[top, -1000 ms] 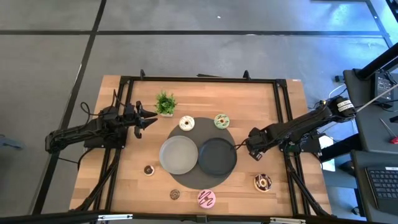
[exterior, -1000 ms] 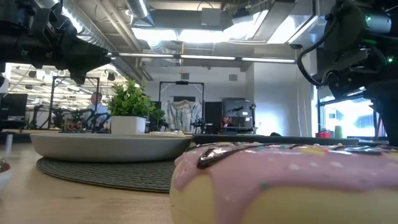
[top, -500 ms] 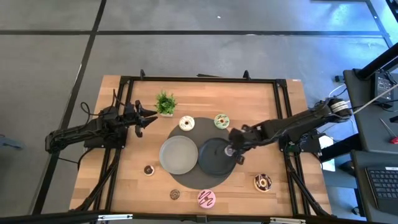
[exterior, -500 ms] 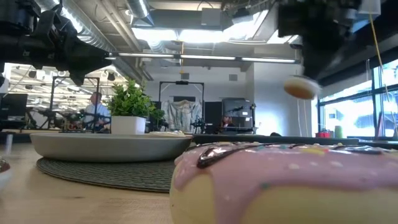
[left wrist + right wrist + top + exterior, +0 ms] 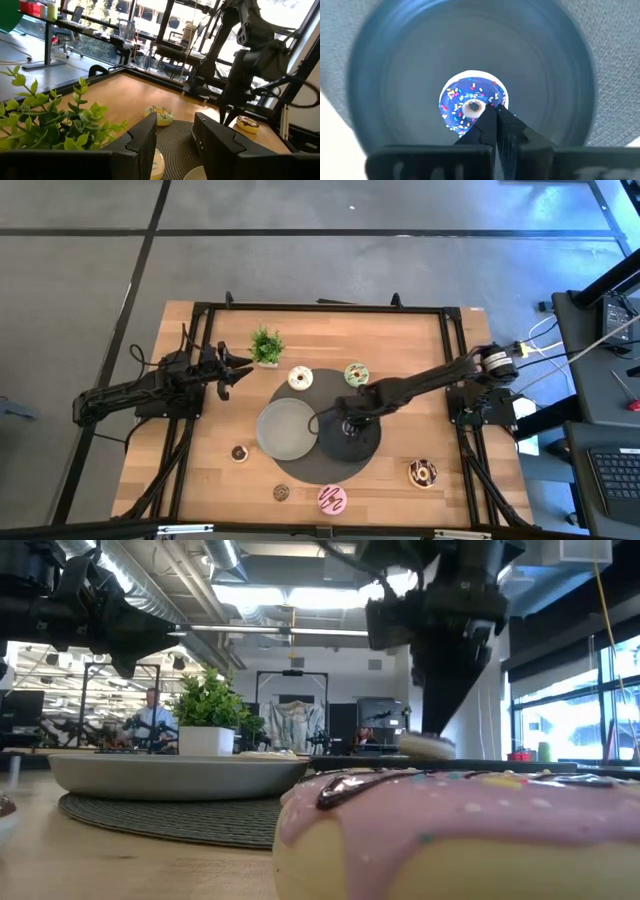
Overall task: Pick & Place donuts
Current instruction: Put the small purple donut on the black plate, then put the large white donut on the gray plate
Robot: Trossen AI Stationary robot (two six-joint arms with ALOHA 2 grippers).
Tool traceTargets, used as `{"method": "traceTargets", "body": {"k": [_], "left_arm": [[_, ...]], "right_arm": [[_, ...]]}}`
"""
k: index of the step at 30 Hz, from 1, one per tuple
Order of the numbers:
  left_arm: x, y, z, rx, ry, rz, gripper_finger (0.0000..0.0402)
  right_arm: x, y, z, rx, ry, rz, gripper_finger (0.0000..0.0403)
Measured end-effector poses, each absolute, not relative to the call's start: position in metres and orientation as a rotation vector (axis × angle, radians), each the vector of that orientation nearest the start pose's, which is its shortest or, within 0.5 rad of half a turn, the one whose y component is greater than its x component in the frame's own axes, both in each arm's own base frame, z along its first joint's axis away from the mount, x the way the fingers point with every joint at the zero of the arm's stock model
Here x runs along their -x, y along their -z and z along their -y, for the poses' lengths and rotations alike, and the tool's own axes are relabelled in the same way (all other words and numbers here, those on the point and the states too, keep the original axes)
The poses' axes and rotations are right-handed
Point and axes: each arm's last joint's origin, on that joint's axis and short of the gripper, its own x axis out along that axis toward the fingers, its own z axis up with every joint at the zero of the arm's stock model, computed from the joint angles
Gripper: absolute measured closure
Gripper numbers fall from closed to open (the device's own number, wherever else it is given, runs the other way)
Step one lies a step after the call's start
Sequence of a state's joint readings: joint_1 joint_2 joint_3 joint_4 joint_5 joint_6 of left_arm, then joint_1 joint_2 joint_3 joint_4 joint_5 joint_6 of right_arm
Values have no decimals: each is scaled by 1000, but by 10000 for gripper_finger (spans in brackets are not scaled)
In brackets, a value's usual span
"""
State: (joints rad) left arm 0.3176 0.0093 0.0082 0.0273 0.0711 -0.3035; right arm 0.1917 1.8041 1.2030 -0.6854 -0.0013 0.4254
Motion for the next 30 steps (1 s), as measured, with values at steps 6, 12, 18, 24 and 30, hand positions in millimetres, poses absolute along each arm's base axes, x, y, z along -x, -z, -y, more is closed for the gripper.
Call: {"method": "traceTargets", "body": {"k": [6, 12, 18, 24, 30], "left_arm": [[-93, -168, -29, 296, -241, 62, 274], [-93, -168, -29, 295, -241, 62, 274], [-93, -168, -29, 295, -241, 62, 274], [-93, -168, -29, 295, -240, 62, 274], [-93, -176, -27, 306, -211, 95, 274]], "right_arm": [[-341, -171, -59, -248, 154, -1298, 396], [-342, -172, -58, -215, 156, -1289, 393], [-342, -172, -58, -213, 155, -1289, 366], [-342, -172, -58, -201, 146, -1290, 322], [-333, -190, -57, -204, 159, -1270, 296]]}}
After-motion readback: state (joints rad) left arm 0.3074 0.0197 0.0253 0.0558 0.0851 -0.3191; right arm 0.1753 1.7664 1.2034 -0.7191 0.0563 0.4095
